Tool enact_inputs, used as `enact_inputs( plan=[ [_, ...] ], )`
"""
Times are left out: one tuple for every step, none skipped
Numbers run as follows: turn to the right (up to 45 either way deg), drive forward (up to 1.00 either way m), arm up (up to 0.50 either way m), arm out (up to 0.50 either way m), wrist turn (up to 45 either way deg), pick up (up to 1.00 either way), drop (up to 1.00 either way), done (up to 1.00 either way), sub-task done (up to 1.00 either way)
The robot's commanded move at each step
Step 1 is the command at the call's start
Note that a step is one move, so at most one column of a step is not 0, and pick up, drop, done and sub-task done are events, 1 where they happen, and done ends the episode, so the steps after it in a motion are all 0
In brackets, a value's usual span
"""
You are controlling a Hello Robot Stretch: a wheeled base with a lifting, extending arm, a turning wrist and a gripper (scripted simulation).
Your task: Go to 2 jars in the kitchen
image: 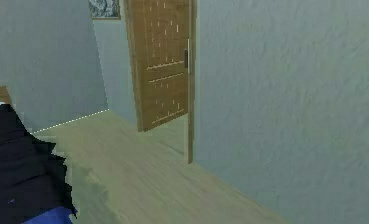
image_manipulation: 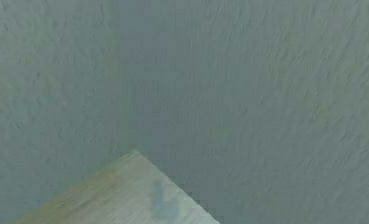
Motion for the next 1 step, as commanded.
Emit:
enact_inputs(
  plan=[
    [-6.0,0.0,0.0,0.0,0.0,0.0,0.0,0.0,0.0]
  ],
)
